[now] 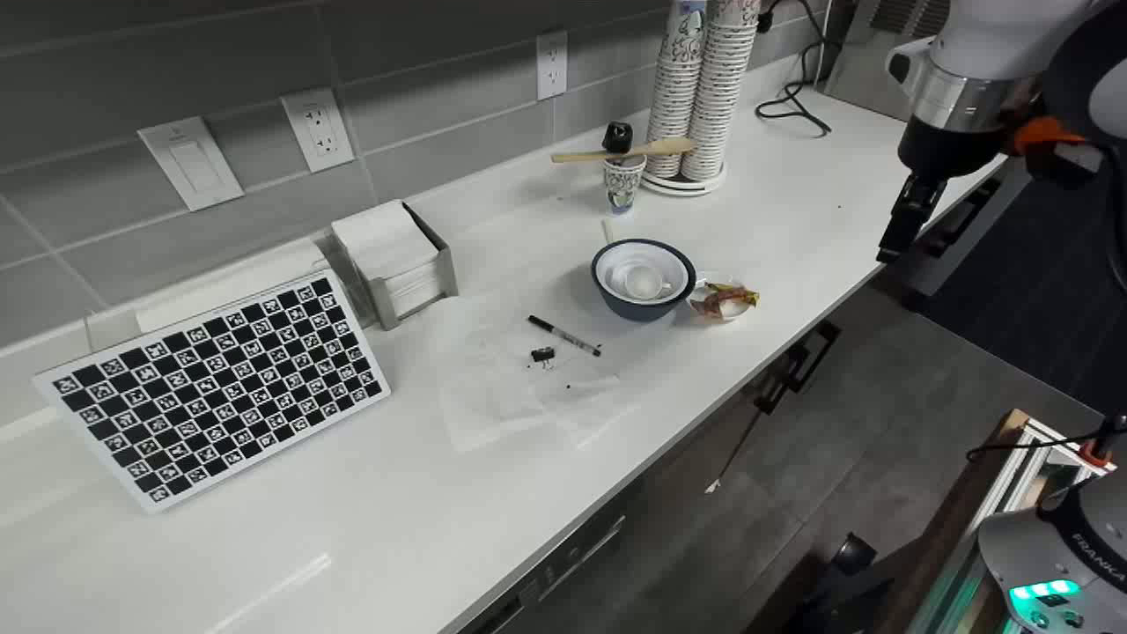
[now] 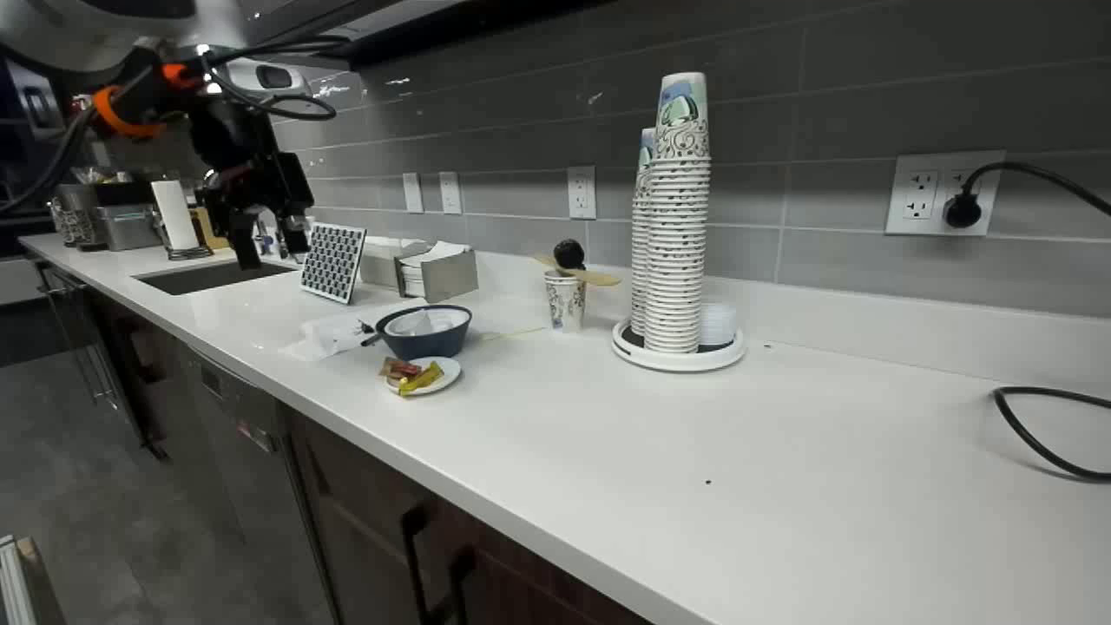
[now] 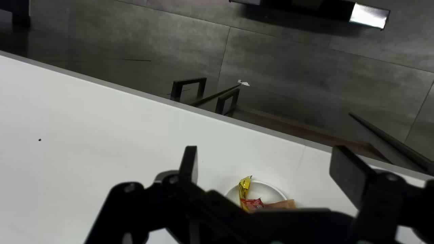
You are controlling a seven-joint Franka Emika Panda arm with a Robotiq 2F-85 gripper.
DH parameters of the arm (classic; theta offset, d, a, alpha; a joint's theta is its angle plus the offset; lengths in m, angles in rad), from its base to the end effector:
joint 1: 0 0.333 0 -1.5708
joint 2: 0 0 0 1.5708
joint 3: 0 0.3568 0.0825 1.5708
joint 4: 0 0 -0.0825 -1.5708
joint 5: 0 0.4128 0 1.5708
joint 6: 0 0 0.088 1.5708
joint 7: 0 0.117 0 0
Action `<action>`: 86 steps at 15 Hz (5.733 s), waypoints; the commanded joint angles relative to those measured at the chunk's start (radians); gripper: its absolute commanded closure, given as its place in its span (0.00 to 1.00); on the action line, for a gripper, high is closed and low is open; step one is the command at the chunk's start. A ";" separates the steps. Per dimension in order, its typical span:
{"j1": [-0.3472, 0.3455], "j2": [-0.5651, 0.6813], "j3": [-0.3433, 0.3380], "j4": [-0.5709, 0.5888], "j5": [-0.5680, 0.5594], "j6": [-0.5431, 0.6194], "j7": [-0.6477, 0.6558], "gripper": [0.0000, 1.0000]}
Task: Pour the contents on the white plate into the white bowl.
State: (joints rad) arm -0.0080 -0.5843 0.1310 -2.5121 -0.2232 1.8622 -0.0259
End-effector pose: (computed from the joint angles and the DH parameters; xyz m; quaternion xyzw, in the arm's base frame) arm 0.3680 0.0294 0.4882 0.9845 0.0973 -0.0305 0.1425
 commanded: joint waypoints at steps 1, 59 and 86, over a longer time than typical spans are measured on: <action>0.025 0.002 -0.021 0.002 -0.011 -0.005 0.011 0.00; -0.019 0.752 -0.639 0.232 1.308 -0.138 -1.206 0.00; -0.219 1.065 -0.320 0.514 1.168 0.042 -1.059 0.25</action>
State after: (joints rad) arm -0.2078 0.4461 -0.2180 -2.0367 0.9784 1.8976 -1.1197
